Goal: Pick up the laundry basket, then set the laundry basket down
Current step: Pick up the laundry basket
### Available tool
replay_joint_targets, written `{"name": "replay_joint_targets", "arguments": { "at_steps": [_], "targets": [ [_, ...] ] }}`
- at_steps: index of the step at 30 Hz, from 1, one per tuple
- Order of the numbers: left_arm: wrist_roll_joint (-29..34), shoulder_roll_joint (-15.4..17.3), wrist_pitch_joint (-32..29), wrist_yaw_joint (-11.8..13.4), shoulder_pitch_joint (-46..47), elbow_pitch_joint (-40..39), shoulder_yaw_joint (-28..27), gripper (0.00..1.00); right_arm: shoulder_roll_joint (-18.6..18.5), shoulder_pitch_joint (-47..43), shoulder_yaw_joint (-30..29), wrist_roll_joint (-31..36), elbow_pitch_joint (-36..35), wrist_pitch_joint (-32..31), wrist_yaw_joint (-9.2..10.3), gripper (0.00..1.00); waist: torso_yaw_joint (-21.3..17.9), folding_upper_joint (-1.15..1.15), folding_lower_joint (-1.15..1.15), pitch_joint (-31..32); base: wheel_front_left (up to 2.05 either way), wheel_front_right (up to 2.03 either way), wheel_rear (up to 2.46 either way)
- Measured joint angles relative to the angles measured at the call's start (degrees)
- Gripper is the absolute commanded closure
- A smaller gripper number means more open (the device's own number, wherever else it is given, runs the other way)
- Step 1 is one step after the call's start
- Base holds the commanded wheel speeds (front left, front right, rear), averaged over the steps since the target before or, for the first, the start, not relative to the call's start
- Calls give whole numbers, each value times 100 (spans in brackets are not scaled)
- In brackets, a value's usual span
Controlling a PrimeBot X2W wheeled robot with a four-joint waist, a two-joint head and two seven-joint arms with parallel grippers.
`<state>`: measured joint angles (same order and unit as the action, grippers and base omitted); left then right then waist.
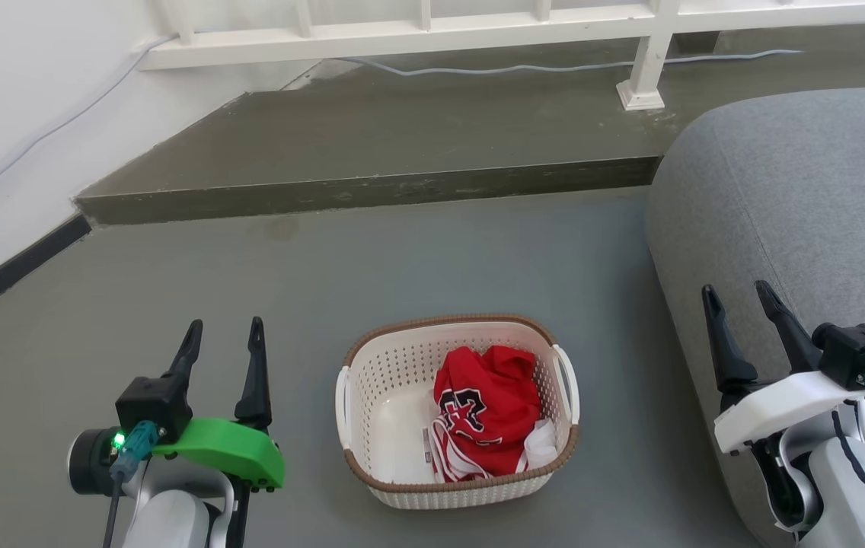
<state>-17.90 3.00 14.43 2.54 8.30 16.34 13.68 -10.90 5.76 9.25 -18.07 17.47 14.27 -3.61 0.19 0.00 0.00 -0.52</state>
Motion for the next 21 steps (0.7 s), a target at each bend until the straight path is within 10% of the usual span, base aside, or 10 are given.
{"name": "replay_joint_targets", "arguments": {
  "at_steps": [21],
  "targets": [
    [3, -36, 0, 8, 555, -1, 220, 0, -13, 430, -31, 3, 224, 0, -94, 0, 52, 0, 0, -903, 0, 0, 0]
  ]
}}
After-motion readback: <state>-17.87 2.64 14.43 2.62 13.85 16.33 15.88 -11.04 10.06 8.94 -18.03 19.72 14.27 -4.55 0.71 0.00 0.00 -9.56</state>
